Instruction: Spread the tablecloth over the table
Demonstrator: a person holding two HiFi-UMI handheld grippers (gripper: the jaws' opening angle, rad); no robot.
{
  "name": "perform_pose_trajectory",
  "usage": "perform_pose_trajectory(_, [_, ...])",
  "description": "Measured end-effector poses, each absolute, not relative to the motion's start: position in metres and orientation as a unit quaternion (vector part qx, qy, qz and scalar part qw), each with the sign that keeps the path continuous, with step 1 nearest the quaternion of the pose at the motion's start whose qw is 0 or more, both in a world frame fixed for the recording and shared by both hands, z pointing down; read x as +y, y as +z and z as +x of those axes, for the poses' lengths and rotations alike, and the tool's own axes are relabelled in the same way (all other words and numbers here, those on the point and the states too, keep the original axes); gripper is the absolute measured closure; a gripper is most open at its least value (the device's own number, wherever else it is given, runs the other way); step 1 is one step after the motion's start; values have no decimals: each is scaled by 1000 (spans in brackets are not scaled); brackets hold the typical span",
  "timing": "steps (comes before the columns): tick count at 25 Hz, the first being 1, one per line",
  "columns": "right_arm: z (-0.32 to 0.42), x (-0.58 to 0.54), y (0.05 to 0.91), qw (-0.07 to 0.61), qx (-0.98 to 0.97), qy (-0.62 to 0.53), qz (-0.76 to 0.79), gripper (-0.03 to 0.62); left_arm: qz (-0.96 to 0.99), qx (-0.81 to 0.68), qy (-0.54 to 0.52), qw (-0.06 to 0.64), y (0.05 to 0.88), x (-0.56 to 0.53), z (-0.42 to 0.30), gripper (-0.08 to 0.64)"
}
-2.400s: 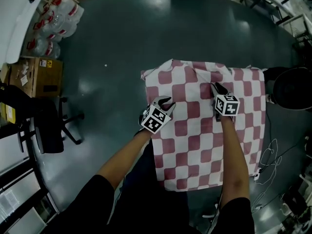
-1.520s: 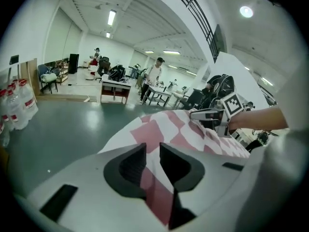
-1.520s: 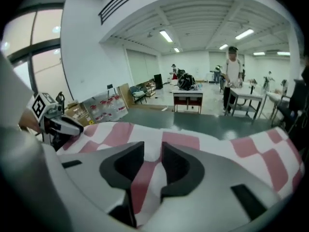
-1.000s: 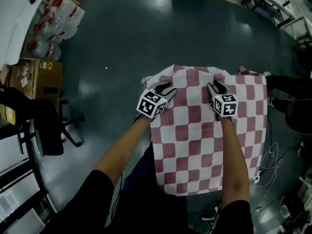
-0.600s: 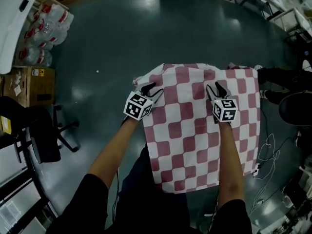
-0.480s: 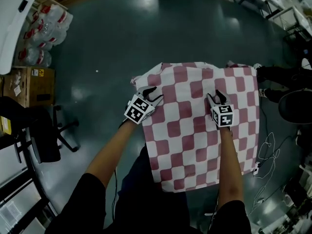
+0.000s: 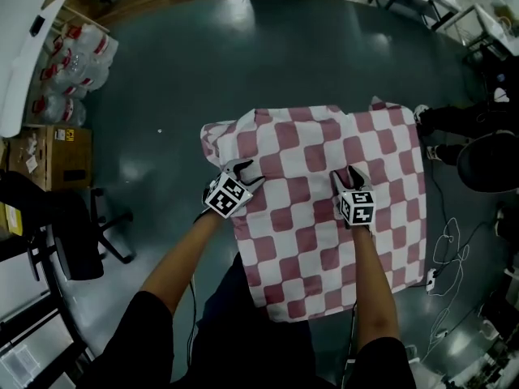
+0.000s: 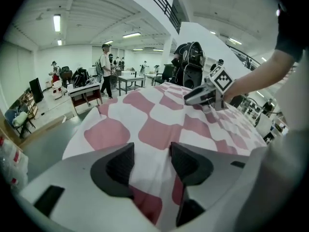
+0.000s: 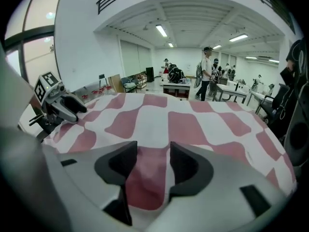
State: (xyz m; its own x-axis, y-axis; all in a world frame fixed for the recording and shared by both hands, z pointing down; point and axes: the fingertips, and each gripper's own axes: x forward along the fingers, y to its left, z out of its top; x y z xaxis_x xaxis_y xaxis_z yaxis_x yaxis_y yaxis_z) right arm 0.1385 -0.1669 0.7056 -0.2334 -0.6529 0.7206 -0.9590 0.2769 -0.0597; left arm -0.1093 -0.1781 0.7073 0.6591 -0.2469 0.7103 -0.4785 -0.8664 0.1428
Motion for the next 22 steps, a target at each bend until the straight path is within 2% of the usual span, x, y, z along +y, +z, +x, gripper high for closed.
perform_pose_trajectory(3, [137,-195,702,293,-744,270,537,374,890,-223,358,171,706,-212,-111,310])
perform_pose_trajectory(6, [130,-230,682,270,-756,252,540,374,884,-279,273,256,688,-245,-120,310])
perform_pose_trajectory(8, [126,-260,671,257,-764,244,539,374,882,-317,207,280,668,-266,-132,311])
perform_pose_trajectory(14, [139,-344,662,248,-762,238,549,401,865,-370,149,306,660,-307,-155,311])
perform_pose_trajectory(18, [139,-365,684,298,-760,240,525,405,863,-374,152,302,667,-311,-152,311])
perform_pose_trajectory(22, [151,-366,704,317,-743,274,521,331,867,-379,160,283,669,-315,-148,311])
